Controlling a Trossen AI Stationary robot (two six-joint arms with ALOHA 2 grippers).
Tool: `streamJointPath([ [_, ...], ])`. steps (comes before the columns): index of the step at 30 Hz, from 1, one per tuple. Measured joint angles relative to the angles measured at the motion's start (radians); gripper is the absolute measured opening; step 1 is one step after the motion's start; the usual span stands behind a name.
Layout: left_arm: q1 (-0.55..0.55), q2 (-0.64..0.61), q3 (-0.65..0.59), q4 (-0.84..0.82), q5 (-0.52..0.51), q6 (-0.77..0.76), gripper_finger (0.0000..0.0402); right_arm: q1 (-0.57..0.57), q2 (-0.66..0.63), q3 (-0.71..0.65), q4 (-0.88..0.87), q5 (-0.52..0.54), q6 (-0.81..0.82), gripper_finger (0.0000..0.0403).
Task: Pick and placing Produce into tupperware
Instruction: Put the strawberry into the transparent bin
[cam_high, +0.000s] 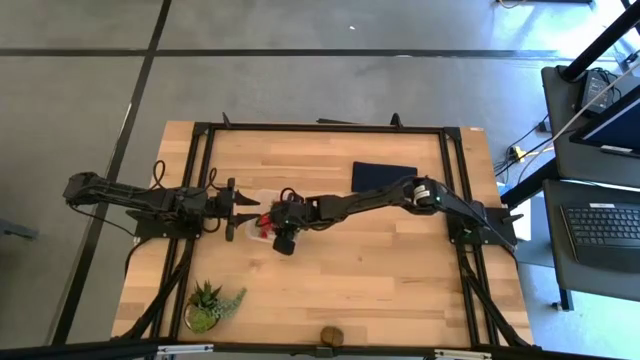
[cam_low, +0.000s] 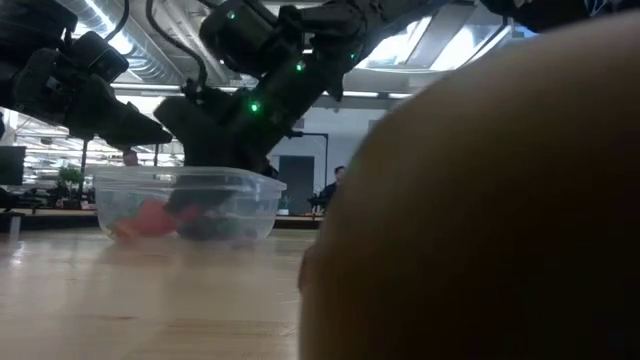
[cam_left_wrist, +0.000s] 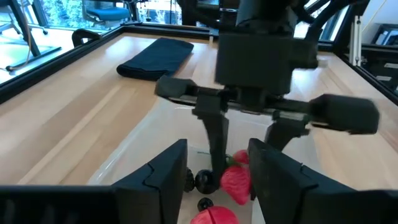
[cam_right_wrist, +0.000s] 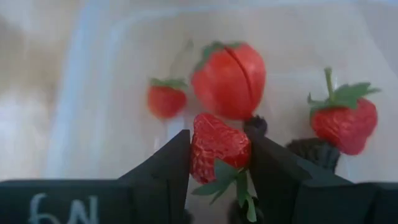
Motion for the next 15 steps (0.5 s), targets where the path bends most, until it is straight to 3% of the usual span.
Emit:
streamJointPath([
  [7,0.000,0.000,0.000,0.000,0.000,-0.013,0.0170,0.002,-0.003,0.000,0.013,-0.015,0.070,0.0163],
  [13,0.000,0.000,0.000,0.000,0.000,-0.048,0.0165,0.002,-0.003,0.000,0.023,-0.018,0.082,0.0201],
  [15,0.000,0.000,0.000,0.000,0.000,-0.048,0.0163,0.001,-0.003,0.000,0.033,-0.062,0.083,0.0219],
])
